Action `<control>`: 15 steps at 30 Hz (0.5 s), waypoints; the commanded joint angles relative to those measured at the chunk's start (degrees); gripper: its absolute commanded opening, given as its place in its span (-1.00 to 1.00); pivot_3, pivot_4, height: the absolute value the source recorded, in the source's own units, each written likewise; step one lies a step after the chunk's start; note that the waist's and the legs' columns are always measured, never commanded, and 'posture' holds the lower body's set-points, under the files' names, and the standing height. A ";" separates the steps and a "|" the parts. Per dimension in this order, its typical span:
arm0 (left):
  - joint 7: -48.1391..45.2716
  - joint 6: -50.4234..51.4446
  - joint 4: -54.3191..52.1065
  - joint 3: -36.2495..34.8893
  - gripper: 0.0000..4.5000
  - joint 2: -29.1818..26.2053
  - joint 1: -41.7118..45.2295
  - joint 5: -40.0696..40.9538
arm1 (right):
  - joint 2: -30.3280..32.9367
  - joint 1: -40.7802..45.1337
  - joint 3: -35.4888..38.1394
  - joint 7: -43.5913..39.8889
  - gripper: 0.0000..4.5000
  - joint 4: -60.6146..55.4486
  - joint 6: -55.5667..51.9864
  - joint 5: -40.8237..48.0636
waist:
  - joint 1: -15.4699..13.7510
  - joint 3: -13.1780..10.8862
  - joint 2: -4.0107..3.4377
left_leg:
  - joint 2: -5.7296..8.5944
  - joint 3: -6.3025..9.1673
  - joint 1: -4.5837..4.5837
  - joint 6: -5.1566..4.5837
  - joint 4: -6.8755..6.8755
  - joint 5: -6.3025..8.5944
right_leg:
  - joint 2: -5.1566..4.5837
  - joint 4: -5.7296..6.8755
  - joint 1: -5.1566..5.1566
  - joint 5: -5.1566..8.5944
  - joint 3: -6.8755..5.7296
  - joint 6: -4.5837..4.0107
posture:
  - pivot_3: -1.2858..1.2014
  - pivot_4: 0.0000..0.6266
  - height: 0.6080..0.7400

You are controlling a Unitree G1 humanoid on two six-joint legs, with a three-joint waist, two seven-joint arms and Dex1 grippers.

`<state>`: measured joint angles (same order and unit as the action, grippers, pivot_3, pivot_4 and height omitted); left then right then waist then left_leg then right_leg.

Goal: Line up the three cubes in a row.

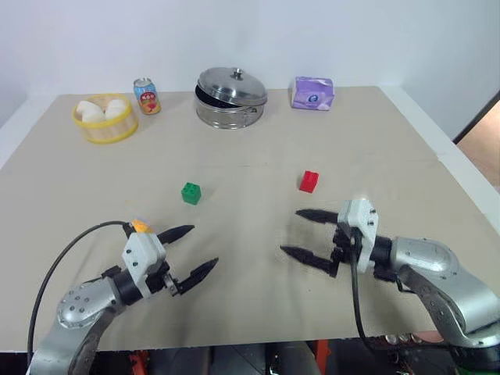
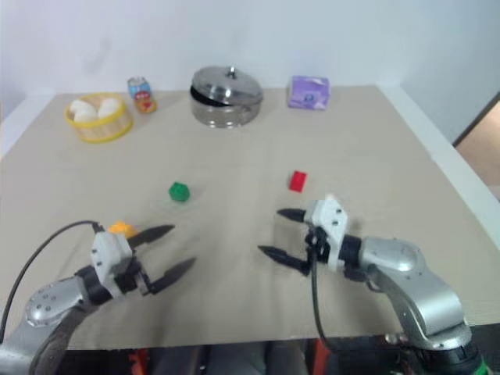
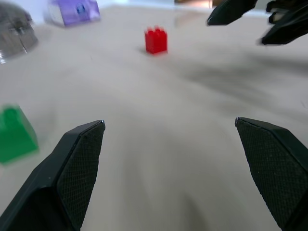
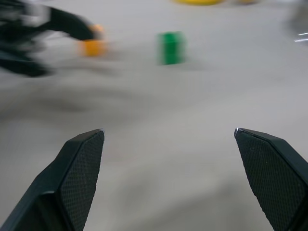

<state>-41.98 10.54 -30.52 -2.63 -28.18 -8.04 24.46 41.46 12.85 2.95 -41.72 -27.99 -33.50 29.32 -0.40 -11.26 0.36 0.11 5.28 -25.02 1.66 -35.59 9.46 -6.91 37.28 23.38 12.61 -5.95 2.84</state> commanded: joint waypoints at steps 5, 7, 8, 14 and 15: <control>2.22 1.56 -2.47 2.75 0.99 0.61 3.76 -0.58 | -6.35 16.69 -0.81 16.00 1.00 10.41 -9.11 -7.60 | 0.00 0.01 0.03 | -0.09 -0.07 0.01 -0.02 0.00 -0.01 | 0.10 -0.02 0.02 -0.09 0.08 -0.07 | 0.03 -0.52 1.00; 2.31 1.26 -2.33 3.22 0.99 0.61 3.98 -1.04 | -9.32 20.05 -1.42 20.31 1.00 13.60 -11.22 -9.77 | 0.00 0.01 0.03 | -0.15 -0.10 -0.04 -0.02 0.04 -0.01 | 0.22 -0.06 0.08 -0.08 0.19 -0.08 | 0.03 -0.52 1.00; 2.41 1.03 -2.27 3.40 0.99 0.64 3.95 -1.39 | -10.92 21.57 -1.90 22.92 1.00 15.50 -11.77 -11.47 | 0.01 0.01 0.03 | -0.17 -0.16 -0.02 -0.03 0.08 -0.01 | 0.28 -0.06 0.10 -0.17 0.29 0.09 | 0.03 -0.52 1.00; 3.55 0.45 -2.45 4.04 0.99 0.96 3.59 -2.80 | -19.32 25.98 -0.35 33.38 1.00 22.53 -13.75 -16.55 | 0.06 0.01 0.03 | -0.50 -0.49 -0.01 -0.04 0.14 0.00 | 0.58 -0.10 0.27 -0.27 0.56 0.06 | 0.03 -0.52 1.00; 3.59 0.32 -2.45 4.18 0.99 0.94 3.53 -3.02 | -19.95 26.27 -0.19 34.34 1.00 23.22 -13.73 -17.15 | 0.04 0.01 0.03 | -0.56 -0.52 -0.01 -0.04 0.13 0.00 | 0.63 -0.10 0.30 -0.29 0.59 0.02 | 0.03 -0.52 1.00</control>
<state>-38.81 12.21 -31.12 1.65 -27.40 -4.37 21.76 21.93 37.09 0.50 -9.71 -4.76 -47.35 13.60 -0.36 -11.26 0.39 -0.50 4.75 -25.03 1.62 -35.46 9.45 -6.23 37.18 23.69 12.30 -5.36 2.82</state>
